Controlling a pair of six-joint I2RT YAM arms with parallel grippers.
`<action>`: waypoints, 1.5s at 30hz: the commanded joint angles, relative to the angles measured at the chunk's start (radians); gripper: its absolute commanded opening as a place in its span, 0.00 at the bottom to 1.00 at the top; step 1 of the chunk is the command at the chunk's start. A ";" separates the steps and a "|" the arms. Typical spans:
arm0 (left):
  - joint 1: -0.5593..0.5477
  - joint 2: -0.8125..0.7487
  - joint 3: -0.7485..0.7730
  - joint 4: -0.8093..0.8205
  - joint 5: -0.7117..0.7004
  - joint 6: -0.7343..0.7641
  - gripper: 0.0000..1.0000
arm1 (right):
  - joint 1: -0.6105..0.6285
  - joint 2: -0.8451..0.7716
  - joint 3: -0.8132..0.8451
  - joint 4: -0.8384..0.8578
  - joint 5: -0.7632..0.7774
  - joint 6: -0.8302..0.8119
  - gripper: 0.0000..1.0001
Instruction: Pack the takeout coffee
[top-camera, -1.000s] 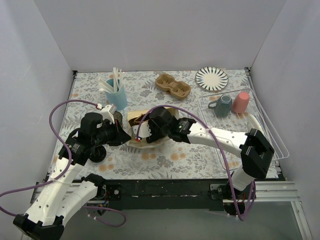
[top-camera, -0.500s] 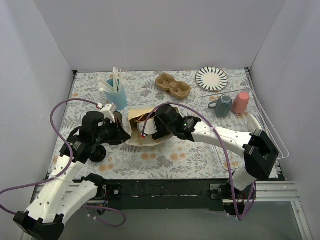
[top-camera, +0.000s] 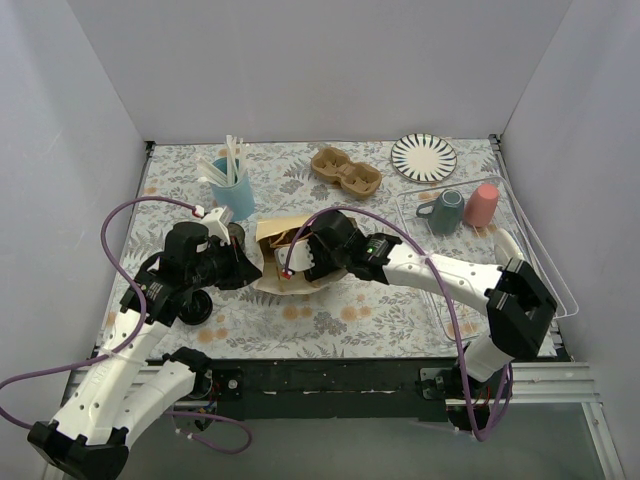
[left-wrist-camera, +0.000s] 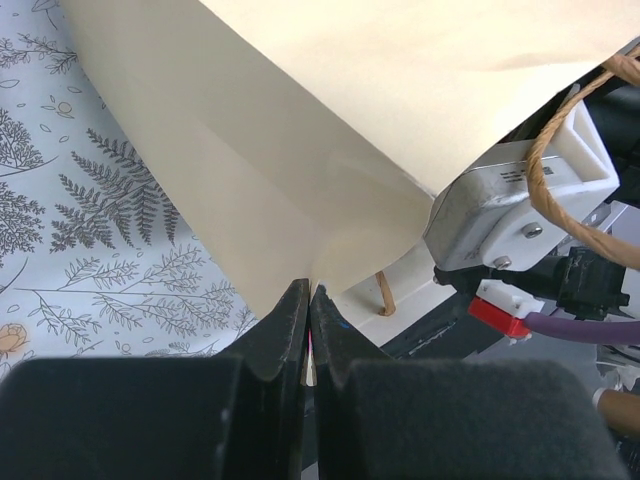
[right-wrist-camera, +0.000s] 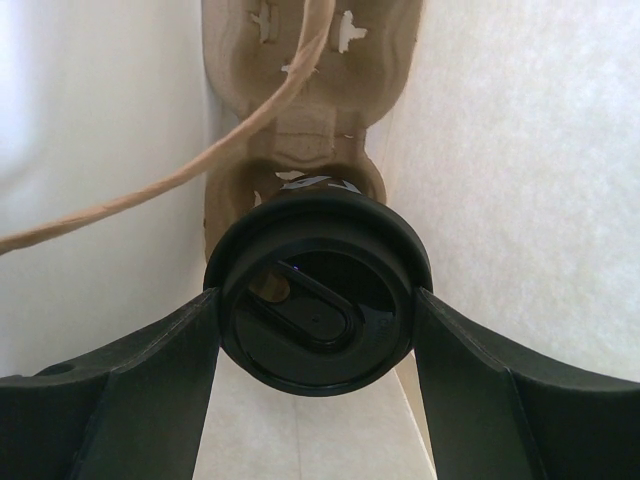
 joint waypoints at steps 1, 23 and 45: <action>-0.002 -0.008 0.038 -0.008 0.008 -0.008 0.00 | -0.004 0.020 0.001 0.024 -0.021 -0.029 0.50; -0.002 -0.025 0.023 -0.005 0.025 -0.025 0.00 | -0.007 0.068 -0.031 0.103 0.020 0.000 0.50; -0.002 0.019 0.005 -0.016 0.011 -0.067 0.00 | -0.030 0.133 -0.040 0.195 -0.003 0.058 0.58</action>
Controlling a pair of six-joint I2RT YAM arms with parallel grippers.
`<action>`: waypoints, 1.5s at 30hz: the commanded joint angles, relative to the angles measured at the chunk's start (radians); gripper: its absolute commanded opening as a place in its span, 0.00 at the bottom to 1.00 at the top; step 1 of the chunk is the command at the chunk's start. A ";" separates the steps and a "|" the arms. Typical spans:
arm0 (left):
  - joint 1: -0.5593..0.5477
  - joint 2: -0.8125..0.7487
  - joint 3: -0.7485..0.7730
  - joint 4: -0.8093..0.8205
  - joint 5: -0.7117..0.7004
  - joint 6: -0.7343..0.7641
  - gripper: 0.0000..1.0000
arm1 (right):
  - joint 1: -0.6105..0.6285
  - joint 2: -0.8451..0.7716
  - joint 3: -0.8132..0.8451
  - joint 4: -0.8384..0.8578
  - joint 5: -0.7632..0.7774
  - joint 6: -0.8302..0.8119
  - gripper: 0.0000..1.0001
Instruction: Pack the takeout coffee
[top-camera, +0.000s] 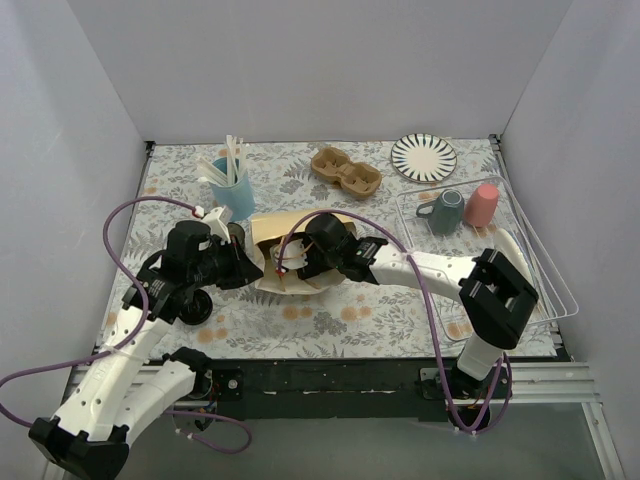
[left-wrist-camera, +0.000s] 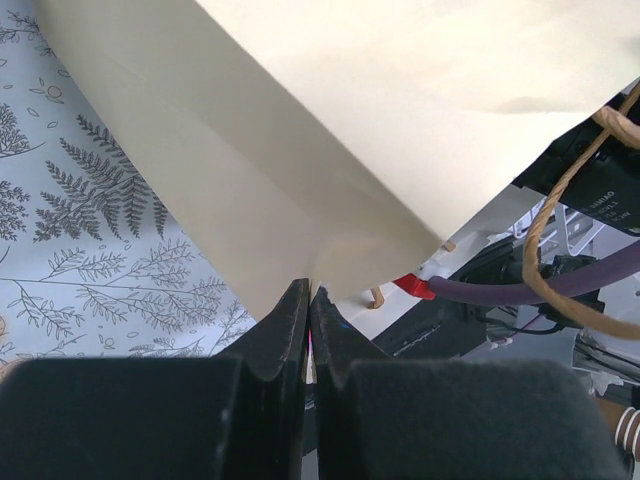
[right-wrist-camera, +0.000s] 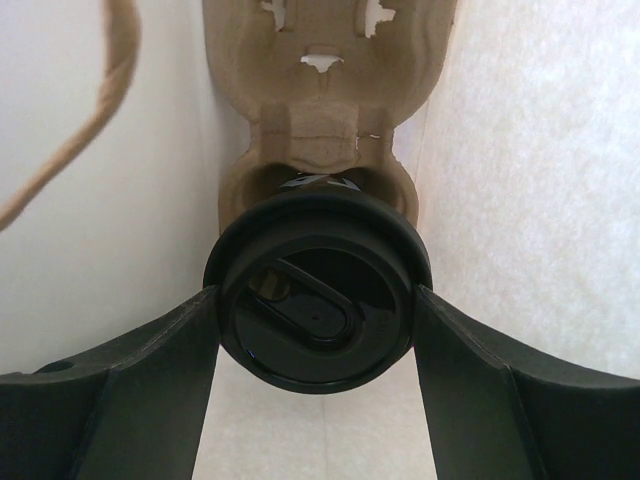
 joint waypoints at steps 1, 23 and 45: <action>-0.002 0.014 0.005 -0.016 0.009 -0.010 0.00 | -0.011 0.035 -0.005 0.038 -0.001 0.024 0.59; -0.002 0.065 0.023 -0.010 -0.014 -0.014 0.00 | -0.051 0.057 -0.012 0.080 -0.013 0.006 0.79; -0.002 0.178 0.180 -0.051 -0.048 -0.026 0.00 | -0.044 -0.092 0.061 -0.114 -0.016 0.043 0.99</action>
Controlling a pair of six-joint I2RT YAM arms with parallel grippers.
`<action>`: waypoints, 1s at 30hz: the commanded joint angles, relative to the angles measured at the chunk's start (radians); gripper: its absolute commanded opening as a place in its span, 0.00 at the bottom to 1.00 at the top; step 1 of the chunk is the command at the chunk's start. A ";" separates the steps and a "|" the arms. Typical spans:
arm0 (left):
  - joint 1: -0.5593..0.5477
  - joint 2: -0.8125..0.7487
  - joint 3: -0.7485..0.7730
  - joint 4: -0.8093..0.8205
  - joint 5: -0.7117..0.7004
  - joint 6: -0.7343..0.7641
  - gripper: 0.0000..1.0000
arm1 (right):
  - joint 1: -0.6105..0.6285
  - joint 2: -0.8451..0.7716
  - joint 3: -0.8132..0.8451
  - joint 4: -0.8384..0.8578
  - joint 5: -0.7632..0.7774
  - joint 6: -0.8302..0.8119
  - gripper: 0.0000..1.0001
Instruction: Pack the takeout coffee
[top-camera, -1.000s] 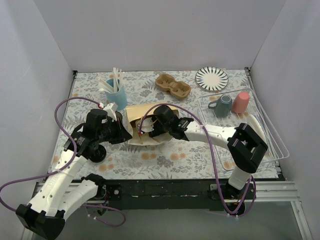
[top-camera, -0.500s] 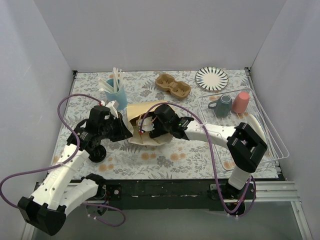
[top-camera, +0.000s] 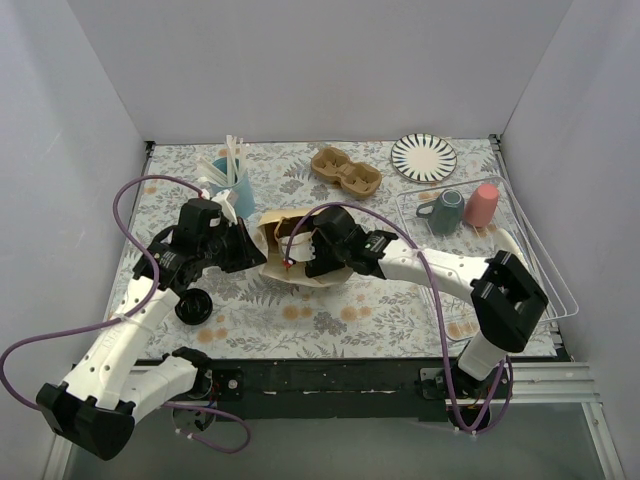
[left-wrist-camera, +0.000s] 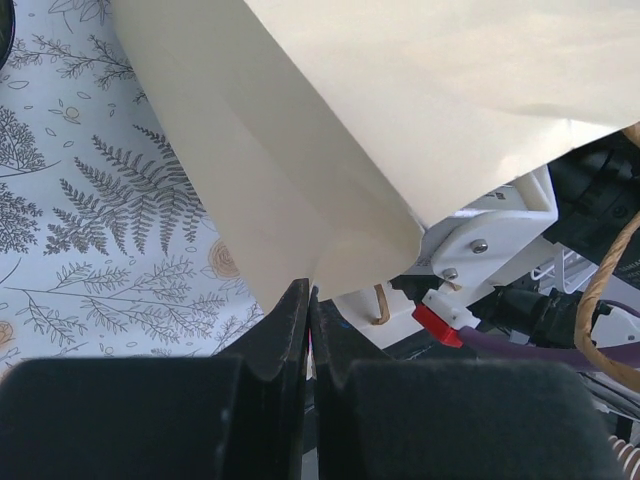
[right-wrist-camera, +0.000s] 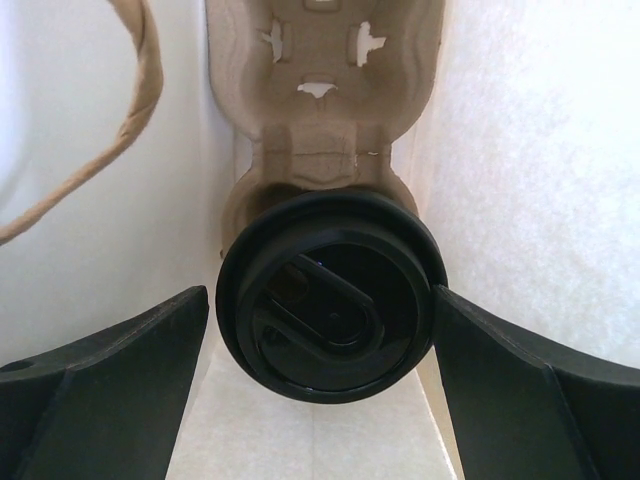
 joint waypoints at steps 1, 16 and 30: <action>-0.001 -0.005 0.049 -0.022 0.005 0.001 0.00 | 0.001 -0.064 0.058 -0.062 -0.017 0.023 0.99; -0.003 0.012 0.072 -0.010 0.047 0.020 0.00 | -0.001 -0.092 0.107 -0.219 -0.094 0.050 0.99; -0.001 0.009 0.081 -0.025 0.045 0.028 0.00 | -0.009 -0.090 0.174 -0.297 -0.060 0.109 0.99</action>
